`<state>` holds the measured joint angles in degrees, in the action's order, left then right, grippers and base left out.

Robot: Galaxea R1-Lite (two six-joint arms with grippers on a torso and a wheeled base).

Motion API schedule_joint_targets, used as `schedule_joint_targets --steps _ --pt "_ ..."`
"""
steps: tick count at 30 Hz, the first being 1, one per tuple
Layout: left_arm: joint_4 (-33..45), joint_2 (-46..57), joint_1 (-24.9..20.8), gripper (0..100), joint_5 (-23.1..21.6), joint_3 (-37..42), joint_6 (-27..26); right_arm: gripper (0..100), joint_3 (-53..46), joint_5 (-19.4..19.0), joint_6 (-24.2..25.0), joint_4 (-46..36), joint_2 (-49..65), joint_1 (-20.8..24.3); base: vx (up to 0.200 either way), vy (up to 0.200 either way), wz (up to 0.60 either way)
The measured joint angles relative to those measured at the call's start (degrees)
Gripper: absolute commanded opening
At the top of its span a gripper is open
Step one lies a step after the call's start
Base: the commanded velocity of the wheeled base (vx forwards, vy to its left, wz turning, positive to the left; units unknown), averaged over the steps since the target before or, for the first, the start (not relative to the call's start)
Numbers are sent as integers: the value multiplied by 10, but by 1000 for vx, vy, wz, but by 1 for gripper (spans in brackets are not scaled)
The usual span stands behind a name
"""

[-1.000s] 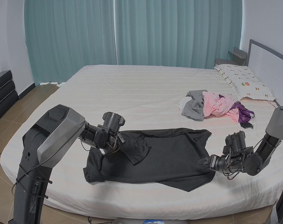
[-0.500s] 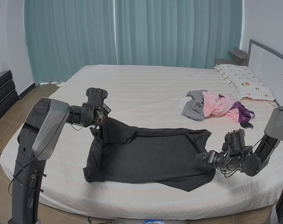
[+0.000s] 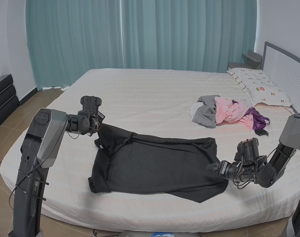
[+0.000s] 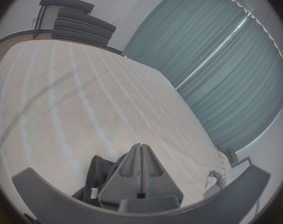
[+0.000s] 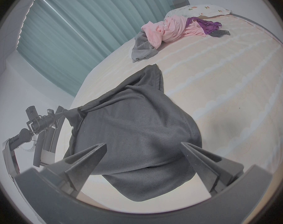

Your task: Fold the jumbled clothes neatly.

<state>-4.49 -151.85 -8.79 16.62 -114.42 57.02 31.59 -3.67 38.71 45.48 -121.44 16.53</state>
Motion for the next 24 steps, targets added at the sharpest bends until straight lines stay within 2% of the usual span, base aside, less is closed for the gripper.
schedule_joint_targets --steps 1,12,18,24 --pt "0 -1 0 100 0 0 0 100 0 0 0 0 0 1 0 0 0" --pt "0 21 4 100 -3 24 2 100 -10 0 1 1 4 3 0 0 0" --pt "-2 74 7 100 -38 100 2 100 -24 1 1 1 13 1 0 0 0" --pt "-6 140 7 100 -87 227 1 100 -37 0 1 1 25 1 0 0 0"
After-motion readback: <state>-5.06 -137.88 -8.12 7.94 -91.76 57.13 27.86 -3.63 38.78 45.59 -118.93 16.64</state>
